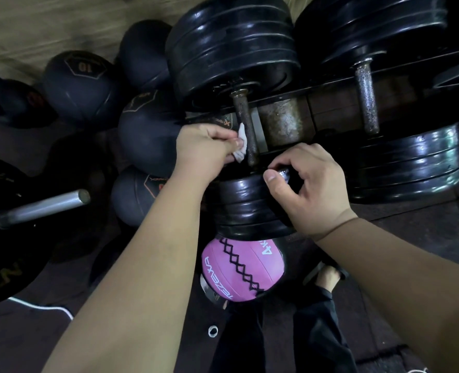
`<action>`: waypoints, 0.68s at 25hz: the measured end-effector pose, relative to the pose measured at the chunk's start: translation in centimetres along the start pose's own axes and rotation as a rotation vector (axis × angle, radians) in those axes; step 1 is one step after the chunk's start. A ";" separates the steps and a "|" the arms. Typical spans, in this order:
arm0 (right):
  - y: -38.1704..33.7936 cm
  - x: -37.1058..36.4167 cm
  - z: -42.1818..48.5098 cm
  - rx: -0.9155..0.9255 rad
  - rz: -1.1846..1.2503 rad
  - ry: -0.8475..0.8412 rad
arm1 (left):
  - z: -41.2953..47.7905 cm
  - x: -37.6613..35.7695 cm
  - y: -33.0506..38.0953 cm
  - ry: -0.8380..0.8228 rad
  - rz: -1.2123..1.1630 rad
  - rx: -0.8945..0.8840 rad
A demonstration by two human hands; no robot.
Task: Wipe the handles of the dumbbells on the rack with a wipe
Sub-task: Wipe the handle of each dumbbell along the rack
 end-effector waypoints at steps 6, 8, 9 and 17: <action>0.1 0.0 -0.1 0.016 0.004 -0.001 | 1.4 0.3 1.3 0.162 -0.203 0.020; 0.1 -0.1 -0.1 0.018 0.011 -0.006 | -0.6 -0.3 0.3 0.043 -0.058 0.086; 0.1 -0.1 -0.1 0.018 0.005 -0.010 | -1.2 -0.8 0.0 -0.032 0.070 0.111; 0.0 -0.1 -0.3 0.027 -0.005 -0.014 | 1.3 0.0 3.3 0.101 -0.104 0.061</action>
Point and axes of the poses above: each hand's wrist, its own z-axis towards the middle knuckle, its own x-axis out of the back of the hand, y = z × x, the point moved 8 cm from there along z, towards the middle knuckle, and after that the axes turned 5 degrees about -z, right-handed, at the moved point
